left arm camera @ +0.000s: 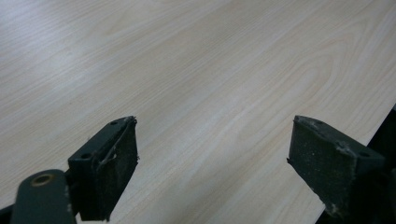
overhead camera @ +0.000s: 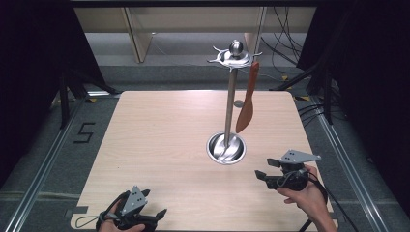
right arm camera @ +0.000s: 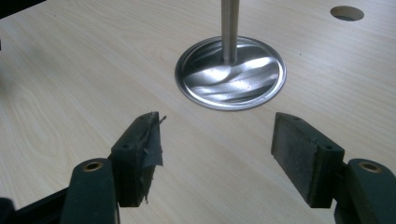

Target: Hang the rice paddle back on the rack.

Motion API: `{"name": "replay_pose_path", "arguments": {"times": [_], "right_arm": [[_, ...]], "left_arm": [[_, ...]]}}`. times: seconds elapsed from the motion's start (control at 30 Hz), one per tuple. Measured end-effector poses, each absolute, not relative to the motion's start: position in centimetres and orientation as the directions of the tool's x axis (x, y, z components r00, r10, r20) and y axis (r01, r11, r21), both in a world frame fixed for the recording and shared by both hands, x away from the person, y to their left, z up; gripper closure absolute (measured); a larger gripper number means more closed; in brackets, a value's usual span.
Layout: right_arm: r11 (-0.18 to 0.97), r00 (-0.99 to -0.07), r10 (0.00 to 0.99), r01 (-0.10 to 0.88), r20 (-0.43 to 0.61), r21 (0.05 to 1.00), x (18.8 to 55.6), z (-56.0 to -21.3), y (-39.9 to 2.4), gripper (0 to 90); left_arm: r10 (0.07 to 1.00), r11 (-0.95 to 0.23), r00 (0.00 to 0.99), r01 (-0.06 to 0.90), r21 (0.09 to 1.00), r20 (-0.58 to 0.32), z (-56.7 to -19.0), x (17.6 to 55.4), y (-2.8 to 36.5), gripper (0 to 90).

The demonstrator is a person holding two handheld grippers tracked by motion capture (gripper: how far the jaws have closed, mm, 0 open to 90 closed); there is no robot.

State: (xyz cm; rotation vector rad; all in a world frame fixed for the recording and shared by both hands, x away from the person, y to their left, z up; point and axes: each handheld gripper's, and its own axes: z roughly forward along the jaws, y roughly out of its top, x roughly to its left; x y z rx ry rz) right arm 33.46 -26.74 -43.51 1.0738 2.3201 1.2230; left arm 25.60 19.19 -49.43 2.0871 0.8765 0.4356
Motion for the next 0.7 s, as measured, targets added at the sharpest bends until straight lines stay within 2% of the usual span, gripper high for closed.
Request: {"name": "replay_pose_path", "arguments": {"times": [0.03, 0.07, 0.1, 0.13, 0.2, 0.27, 0.33, 0.5, 0.7], "right_arm": [[0.343, -0.668, 0.737, 0.504, 0.105, 0.793, 33.2, -43.6, -26.6, 34.0], [0.336, -0.656, 0.747, 0.512, 0.107, 0.790, 33.1, -43.6, -26.5, 33.9], [0.363, -0.683, 0.725, 0.482, 0.083, 0.797, 33.3, -43.7, -26.6, 33.9], [0.357, -0.675, 0.732, 0.493, 0.091, 0.793, 33.1, -43.8, -26.5, 33.8], [0.354, -0.676, 0.729, 0.503, 0.104, 0.788, 32.9, -44.0, -26.3, 33.8], [0.363, -0.673, 0.732, 0.517, 0.107, 0.775, 32.6, -44.1, -26.1, 33.7], [0.390, -0.691, 0.720, 0.480, 0.065, 0.785, 32.7, -44.4, -26.0, 33.2], [0.393, -0.679, 0.730, 0.516, 0.083, 0.761, 32.3, -45.0, -25.6, 32.2], [0.412, -0.683, 0.728, 0.510, 0.064, 0.755, 32.2, -45.4, -25.9, 31.5]], "left_arm": [[0.715, -0.430, 0.699, 0.435, 0.791, 0.004, -49.4, 25.6, 19.2, 15.1], [0.712, -0.447, 0.702, 0.440, 0.779, 0.013, -49.3, 25.6, 19.3, 15.1], [0.715, -0.438, 0.699, 0.440, 0.783, 0.008, -49.3, 25.5, 19.2, 15.1], [0.725, -0.418, 0.689, 0.461, 0.783, -0.018, -49.4, 25.5, 19.1, 15.1], [0.721, -0.440, 0.693, 0.454, 0.775, 0.004, -49.4, 25.6, 19.2, 15.1], [0.723, -0.417, 0.691, 0.457, 0.786, -0.018, -49.5, 25.5, 19.1, 15.1], [0.721, -0.423, 0.693, 0.454, 0.785, -0.013, -49.4, 25.5, 19.1, 15.1], [0.720, -0.442, 0.694, 0.454, 0.774, 0.005, -49.4, 25.6, 19.2, 15.1], [0.722, -0.444, 0.692, 0.455, 0.772, 0.007, -49.4, 25.5, 19.3, 15.1]]}}
